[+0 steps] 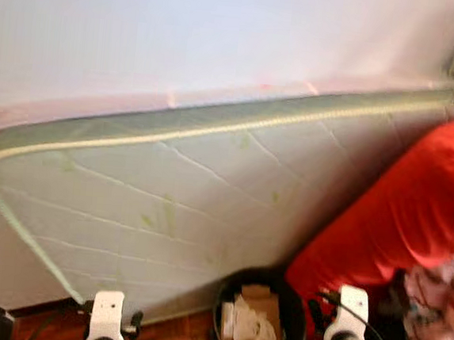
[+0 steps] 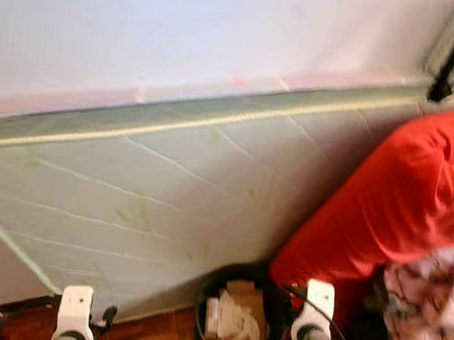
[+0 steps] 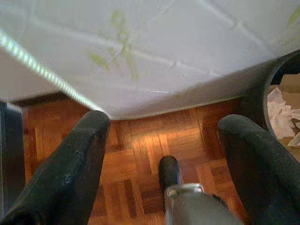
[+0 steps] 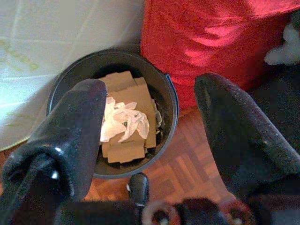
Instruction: Clean up the room
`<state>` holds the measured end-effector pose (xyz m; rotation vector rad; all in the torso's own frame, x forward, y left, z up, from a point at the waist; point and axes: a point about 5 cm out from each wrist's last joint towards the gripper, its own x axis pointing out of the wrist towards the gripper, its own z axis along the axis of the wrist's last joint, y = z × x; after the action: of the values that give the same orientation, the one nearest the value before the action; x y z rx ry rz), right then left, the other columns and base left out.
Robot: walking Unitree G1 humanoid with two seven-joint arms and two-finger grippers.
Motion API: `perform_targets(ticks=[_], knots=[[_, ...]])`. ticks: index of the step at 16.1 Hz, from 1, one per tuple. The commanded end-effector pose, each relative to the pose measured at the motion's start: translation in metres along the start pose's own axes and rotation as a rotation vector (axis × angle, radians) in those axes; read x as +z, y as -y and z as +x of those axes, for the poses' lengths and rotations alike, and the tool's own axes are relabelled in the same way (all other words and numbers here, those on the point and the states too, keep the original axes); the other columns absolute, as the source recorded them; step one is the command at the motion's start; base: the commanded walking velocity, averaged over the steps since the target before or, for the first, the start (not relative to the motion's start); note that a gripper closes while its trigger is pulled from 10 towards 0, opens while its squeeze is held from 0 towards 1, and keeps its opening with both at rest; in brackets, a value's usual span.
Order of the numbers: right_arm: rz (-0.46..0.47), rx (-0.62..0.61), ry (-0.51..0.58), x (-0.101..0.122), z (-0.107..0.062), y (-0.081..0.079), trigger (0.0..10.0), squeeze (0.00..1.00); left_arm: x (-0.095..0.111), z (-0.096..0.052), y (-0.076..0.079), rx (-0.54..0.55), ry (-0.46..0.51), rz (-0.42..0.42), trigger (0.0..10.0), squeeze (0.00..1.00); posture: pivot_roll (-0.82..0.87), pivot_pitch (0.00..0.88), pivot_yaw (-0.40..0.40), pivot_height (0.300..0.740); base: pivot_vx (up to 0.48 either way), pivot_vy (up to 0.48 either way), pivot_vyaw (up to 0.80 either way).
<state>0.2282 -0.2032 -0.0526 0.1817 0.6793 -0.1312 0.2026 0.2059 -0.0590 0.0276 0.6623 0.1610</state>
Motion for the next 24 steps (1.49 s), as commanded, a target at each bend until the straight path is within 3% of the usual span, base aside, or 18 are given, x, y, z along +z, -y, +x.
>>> perform_targets(ticks=[1,4,5,8,10,16,22,24], knots=[[0.033,-0.025,-0.034,-0.009,-0.002,0.003,10.0,0.00,-0.003,0.001,0.002,-0.004,-0.028,0.004,10.0,0.00,0.02,0.000,-0.053,0.740,0.000,0.000,0.00],[0.047,-0.024,-0.081,-0.023,-0.006,0.000,10.0,0.00,-0.004,0.003,0.003,-0.010,-0.056,0.018,10.0,0.00,-0.02,0.000,-0.031,0.740,0.000,0.000,0.00],[0.049,-0.047,-0.132,-0.039,-0.012,0.006,10.0,0.00,-0.009,0.002,0.001,-0.003,-0.080,0.013,10.0,0.00,-0.02,0.000,-0.023,0.740,0.000,0.000,0.00],[0.075,-0.100,-0.194,-0.054,-0.021,0.020,10.0,0.00,-0.019,-0.002,-0.002,0.002,-0.119,0.019,10.0,0.00,-0.04,0.000,-0.012,0.740,0.000,0.000,-0.22],[0.076,-0.109,-0.196,-0.055,-0.023,0.024,10.0,0.00,-0.024,-0.004,-0.004,0.007,-0.135,0.024,10.0,0.00,-0.04,0.000,-0.010,0.740,0.000,0.000,-0.65],[0.037,-0.057,-0.191,-0.051,-0.018,0.011,10.0,0.00,-0.031,-0.006,-0.008,0.010,-0.165,0.039,10.0,0.00,-0.02,0.000,-0.011,0.740,0.000,0.000,-0.65],[0.025,-0.062,-0.200,-0.052,-0.018,0.010,10.0,0.00,-0.029,-0.005,-0.009,0.019,-0.167,0.067,10.0,0.00,0.00,0.005,-0.024,0.740,0.000,-0.114,-0.65],[0.021,-0.059,-0.202,-0.052,-0.018,0.009,10.0,0.00,-0.034,-0.008,-0.013,0.040,-0.183,0.039,10.0,0.00,0.00,0.017,-0.026,0.740,0.000,0.000,-0.66]])
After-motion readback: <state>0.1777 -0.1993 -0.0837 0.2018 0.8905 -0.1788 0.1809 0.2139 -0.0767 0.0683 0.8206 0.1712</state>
